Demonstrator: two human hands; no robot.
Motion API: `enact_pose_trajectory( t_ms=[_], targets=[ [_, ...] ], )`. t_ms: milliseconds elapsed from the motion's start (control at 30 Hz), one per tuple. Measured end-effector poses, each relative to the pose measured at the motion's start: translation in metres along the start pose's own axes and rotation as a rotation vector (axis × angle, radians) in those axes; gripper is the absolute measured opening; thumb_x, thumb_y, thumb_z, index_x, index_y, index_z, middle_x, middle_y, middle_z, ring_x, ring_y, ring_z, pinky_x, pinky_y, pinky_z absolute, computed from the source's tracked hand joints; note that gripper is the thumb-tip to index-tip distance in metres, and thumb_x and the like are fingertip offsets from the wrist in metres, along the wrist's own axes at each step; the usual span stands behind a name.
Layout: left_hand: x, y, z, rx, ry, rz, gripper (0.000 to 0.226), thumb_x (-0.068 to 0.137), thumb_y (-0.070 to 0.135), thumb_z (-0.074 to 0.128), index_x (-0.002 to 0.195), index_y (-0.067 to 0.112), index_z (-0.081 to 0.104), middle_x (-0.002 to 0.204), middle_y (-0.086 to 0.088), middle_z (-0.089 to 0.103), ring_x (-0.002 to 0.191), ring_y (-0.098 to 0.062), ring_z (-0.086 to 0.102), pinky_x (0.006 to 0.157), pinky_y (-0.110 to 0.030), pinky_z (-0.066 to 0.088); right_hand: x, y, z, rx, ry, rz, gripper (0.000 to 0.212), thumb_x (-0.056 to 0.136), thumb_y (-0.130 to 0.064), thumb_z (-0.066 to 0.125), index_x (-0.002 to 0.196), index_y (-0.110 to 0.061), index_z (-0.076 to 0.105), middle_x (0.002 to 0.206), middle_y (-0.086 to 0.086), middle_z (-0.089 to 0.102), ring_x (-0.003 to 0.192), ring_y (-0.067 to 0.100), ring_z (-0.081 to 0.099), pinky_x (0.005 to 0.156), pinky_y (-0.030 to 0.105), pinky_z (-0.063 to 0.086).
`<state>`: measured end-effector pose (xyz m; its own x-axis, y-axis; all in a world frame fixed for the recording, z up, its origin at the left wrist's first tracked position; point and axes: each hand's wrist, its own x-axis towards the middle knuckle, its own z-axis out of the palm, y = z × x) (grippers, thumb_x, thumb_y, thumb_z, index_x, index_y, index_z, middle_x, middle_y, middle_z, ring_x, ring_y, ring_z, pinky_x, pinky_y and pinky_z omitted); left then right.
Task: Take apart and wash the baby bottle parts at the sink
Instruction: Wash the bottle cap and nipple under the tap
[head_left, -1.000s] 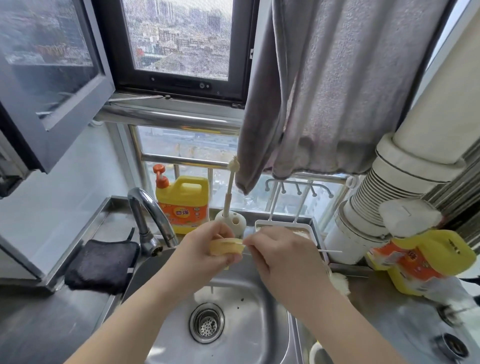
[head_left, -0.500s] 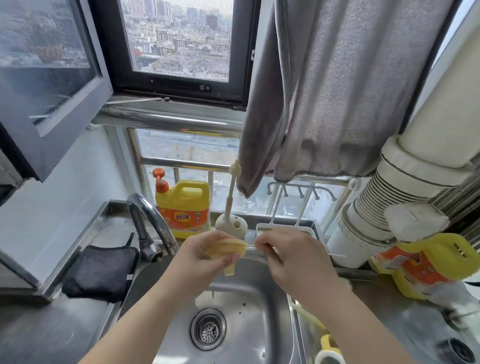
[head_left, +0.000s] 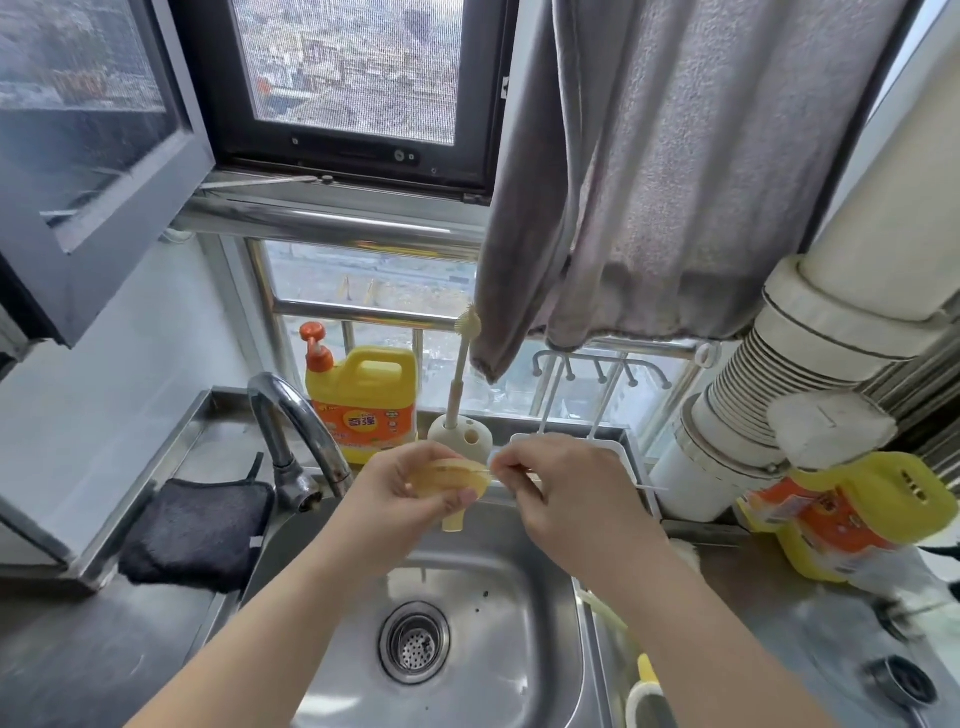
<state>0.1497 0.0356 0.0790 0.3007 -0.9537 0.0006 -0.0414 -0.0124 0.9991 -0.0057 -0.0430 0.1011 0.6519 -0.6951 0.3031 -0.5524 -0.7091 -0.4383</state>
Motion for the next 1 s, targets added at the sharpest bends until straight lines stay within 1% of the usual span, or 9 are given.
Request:
enact_pose_trajectory(
  t_ms=[200, 300, 367, 433, 533, 633, 767, 900, 1000],
  targets=[
    [0.000, 0.002, -0.010, -0.119, 0.002, 0.022, 0.016, 0.065, 0.019, 0.082, 0.079, 0.021, 0.074, 0.081, -0.002, 0.072, 0.075, -0.011, 0.065, 0.072, -0.021, 0.051, -0.007, 0.014, -0.004, 0.006, -0.034, 0.095, 0.012, 0.087, -0.024, 0.059, 0.087, -0.027, 0.071, 0.086, -0.009, 0.069, 0.084, 0.013, 0.061, 0.072, 0.028, 0.046],
    [0.002, 0.003, -0.011, -0.130, 0.018, 0.008, 0.024, 0.056, 0.031, 0.083, 0.078, 0.027, 0.074, 0.084, -0.003, 0.073, 0.079, -0.015, 0.065, 0.080, -0.032, 0.051, -0.002, 0.005, -0.003, 0.069, -0.008, 0.081, 0.022, 0.080, -0.029, 0.049, 0.084, -0.026, 0.071, 0.080, -0.013, 0.066, 0.075, 0.013, 0.057, 0.071, 0.034, 0.049],
    [0.003, 0.005, -0.014, -0.141, 0.033, -0.005, 0.030, 0.050, 0.038, 0.081, 0.078, 0.028, 0.074, 0.082, -0.002, 0.072, 0.078, -0.015, 0.064, 0.080, -0.035, 0.049, -0.001, 0.002, -0.002, 0.115, 0.014, 0.081, 0.023, 0.078, -0.027, 0.049, 0.083, -0.024, 0.071, 0.075, -0.015, 0.062, 0.070, 0.009, 0.051, 0.067, 0.033, 0.047],
    [0.004, 0.005, -0.015, -0.147, 0.032, -0.019, 0.030, 0.048, 0.036, 0.082, 0.076, 0.027, 0.074, 0.080, -0.001, 0.072, 0.076, -0.014, 0.064, 0.078, -0.032, 0.049, -0.003, 0.005, 0.000, 0.138, 0.042, 0.092, 0.018, 0.080, -0.025, 0.052, 0.082, -0.026, 0.070, 0.074, -0.014, 0.061, 0.069, 0.007, 0.050, 0.066, 0.032, 0.047],
    [0.006, 0.002, -0.013, -0.173, -0.008, -0.055, 0.021, 0.054, 0.020, 0.084, 0.072, 0.025, 0.073, 0.079, -0.001, 0.071, 0.073, -0.012, 0.064, 0.070, -0.022, 0.052, -0.005, 0.009, 0.002, 0.175, 0.056, 0.120, 0.013, 0.084, -0.019, 0.061, 0.080, -0.028, 0.069, 0.071, -0.015, 0.059, 0.063, 0.003, 0.045, 0.064, 0.031, 0.046],
    [0.006, -0.001, -0.009, -0.171, -0.041, -0.112, 0.022, 0.056, 0.012, 0.080, 0.075, 0.014, 0.069, 0.075, -0.004, 0.068, 0.069, -0.013, 0.062, 0.063, -0.020, 0.052, -0.005, 0.005, 0.002, 0.152, 0.038, 0.091, 0.014, 0.081, -0.021, 0.057, 0.081, -0.028, 0.069, 0.070, -0.019, 0.056, 0.064, 0.003, 0.045, 0.064, 0.030, 0.044],
    [0.007, -0.003, -0.004, -0.073, -0.050, -0.150, 0.029, 0.053, 0.014, 0.081, 0.078, 0.005, 0.069, 0.070, -0.002, 0.068, 0.066, -0.010, 0.061, 0.062, -0.018, 0.050, -0.003, -0.004, 0.003, 0.026, 0.021, 0.016, 0.019, 0.077, -0.025, 0.051, 0.080, -0.029, 0.068, 0.073, -0.017, 0.060, 0.081, 0.007, 0.048, 0.057, 0.024, 0.034],
    [0.011, -0.003, -0.003, 0.141, -0.003, -0.152, 0.020, 0.067, 0.008, 0.085, 0.080, 0.008, 0.070, 0.081, -0.012, 0.071, 0.072, -0.015, 0.063, 0.072, -0.031, 0.053, -0.003, -0.003, 0.010, -0.138, 0.090, -0.049, 0.013, 0.068, -0.019, 0.057, 0.070, -0.031, 0.063, 0.067, -0.013, 0.061, 0.065, 0.013, 0.058, 0.048, 0.025, 0.040],
    [0.013, -0.004, -0.001, 0.404, -0.006, -0.042, 0.017, 0.070, 0.015, 0.083, 0.078, 0.017, 0.069, 0.080, -0.002, 0.069, 0.071, -0.008, 0.060, 0.069, -0.023, 0.048, -0.003, -0.005, 0.011, -0.210, 0.115, -0.077, 0.014, 0.058, -0.018, 0.061, 0.062, -0.031, 0.060, 0.060, -0.013, 0.057, 0.057, 0.011, 0.058, 0.043, 0.021, 0.034]
  ],
)
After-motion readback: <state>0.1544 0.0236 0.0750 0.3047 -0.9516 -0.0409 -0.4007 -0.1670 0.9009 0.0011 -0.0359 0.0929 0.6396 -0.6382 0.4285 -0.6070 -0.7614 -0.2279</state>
